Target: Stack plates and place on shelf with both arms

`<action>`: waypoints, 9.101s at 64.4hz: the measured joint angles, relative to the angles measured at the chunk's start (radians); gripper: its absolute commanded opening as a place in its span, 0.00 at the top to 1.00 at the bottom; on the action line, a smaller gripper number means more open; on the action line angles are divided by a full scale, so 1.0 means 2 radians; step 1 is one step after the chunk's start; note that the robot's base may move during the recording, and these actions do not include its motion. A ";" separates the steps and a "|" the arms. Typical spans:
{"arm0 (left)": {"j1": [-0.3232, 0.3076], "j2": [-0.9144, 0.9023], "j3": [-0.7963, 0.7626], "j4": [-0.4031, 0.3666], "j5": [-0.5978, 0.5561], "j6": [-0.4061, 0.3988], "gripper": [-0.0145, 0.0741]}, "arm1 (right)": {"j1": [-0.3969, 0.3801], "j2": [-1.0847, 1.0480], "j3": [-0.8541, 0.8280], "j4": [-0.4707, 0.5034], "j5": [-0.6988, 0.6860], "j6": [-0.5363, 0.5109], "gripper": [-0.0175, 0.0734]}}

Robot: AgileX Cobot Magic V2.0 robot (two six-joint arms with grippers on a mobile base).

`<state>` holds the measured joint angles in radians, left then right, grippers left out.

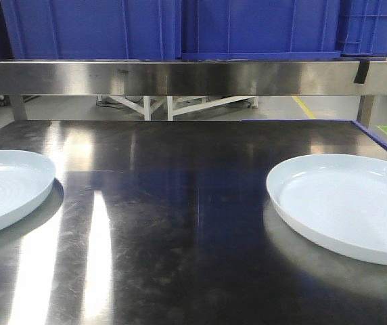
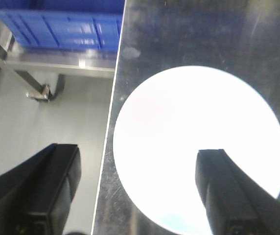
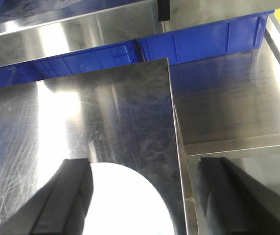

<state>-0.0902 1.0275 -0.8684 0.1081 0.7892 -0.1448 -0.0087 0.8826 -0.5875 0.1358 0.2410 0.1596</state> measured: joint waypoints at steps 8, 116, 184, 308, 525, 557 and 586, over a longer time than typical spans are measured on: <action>0.000 0.045 0.000 0.003 -0.019 -0.001 0.22 | 0.000 0.000 0.000 0.000 0.000 0.000 0.20; 0.040 0.272 -0.005 0.016 -0.116 -0.002 0.31 | 0.000 0.000 0.000 0.000 0.005 0.000 0.20; -0.109 0.207 -0.161 -0.046 -0.058 -0.002 0.73 | 0.000 0.000 0.000 0.000 0.006 0.000 0.32; -0.199 0.212 -0.161 -0.038 -0.106 -0.014 0.74 | 0.000 0.000 0.000 0.000 0.006 0.000 0.32; -0.021 -0.466 0.272 -0.035 -0.160 -0.015 0.74 | 0.000 0.106 -0.019 0.000 0.145 0.000 0.35; -0.021 -0.466 0.272 -0.035 -0.160 -0.015 0.74 | 0.000 0.264 -0.071 0.000 0.138 0.000 0.36; -0.021 -0.466 0.272 -0.035 -0.160 -0.015 0.74 | 0.000 0.258 -0.073 -0.014 0.134 0.000 0.79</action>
<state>-0.1324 0.0961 -0.3251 0.0389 0.4695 -0.1754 -0.0087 1.3992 -0.7342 0.1087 0.5080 0.1596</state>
